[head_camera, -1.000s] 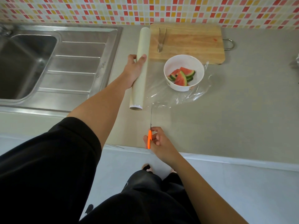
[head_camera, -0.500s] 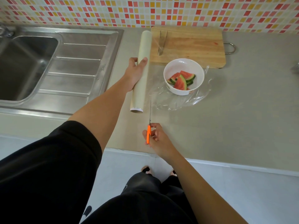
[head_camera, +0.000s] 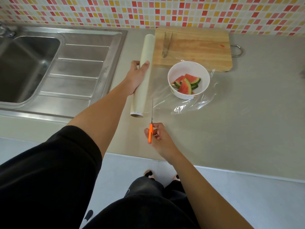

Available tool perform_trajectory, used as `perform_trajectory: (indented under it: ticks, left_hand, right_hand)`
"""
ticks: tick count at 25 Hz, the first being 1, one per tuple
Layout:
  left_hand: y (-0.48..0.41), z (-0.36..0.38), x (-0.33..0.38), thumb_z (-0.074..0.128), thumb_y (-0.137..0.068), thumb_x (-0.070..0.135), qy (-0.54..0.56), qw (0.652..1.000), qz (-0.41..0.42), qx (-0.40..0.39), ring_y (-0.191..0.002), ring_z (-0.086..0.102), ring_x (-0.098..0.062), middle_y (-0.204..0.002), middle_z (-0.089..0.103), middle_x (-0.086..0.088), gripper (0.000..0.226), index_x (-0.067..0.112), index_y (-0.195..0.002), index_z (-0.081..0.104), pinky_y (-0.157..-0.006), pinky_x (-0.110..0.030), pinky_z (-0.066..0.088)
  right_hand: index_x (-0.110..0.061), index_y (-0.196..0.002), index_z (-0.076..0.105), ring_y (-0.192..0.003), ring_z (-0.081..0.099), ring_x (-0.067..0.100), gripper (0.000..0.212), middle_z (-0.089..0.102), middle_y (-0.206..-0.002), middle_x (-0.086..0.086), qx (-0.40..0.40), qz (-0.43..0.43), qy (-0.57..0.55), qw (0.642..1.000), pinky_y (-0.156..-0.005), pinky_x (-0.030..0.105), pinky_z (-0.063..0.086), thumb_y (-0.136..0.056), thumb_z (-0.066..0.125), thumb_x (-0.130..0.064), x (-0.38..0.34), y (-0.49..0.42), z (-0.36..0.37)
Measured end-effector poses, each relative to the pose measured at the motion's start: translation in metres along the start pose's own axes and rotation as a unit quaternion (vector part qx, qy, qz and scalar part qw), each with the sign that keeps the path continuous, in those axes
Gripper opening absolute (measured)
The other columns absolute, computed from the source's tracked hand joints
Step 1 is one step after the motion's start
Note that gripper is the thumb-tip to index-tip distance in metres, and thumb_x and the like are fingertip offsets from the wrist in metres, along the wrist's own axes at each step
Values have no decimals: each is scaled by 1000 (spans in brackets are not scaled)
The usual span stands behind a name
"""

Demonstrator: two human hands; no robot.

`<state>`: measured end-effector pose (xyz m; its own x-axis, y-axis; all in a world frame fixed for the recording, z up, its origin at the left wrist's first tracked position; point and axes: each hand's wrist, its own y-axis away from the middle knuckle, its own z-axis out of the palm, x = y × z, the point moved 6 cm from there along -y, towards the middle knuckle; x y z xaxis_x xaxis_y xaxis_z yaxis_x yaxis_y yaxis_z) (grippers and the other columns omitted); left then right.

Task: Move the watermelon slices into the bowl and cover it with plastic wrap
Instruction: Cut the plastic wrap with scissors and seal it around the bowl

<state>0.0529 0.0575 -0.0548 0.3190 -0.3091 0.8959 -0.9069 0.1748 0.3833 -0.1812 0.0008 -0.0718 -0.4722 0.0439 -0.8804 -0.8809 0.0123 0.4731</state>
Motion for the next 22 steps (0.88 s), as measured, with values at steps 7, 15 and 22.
perform_trajectory:
  ticks: [7, 15, 22]
  left_hand:
    - [0, -1, 1, 54, -78, 61, -4, 1000, -3, -2, -78, 65, -26, -104, 65, -10, 48, 28, -109, 38, -79, -50, 58]
    - [2, -1, 1, 52, -82, 59, 3, 1000, 0, 6, -79, 66, -25, -104, 65, -9, 46, 27, -112, 38, -77, -49, 59]
    - [2, 1, 2, 52, -80, 60, 7, 1000, 7, -4, -81, 65, -26, -103, 64, -9, 47, 28, -112, 38, -75, -47, 57]
  right_hand:
    - [-34, -88, 42, -68, 50, 9, 19, 53, -81, -2, 16, -5, 6, 1000, -70, 20, 41, -91, 53, -20, -1, -6, -2]
    - [-35, -92, 45, -70, 50, 15, 18, 53, -80, 2, 35, -18, 3, 999, -74, 26, 42, -92, 54, -20, 4, -11, -4]
    - [-23, -103, 50, -69, 52, 8, 18, 57, -86, -3, 25, 3, 2, 1000, -71, 21, 42, -87, 55, -30, 3, -12, -5]
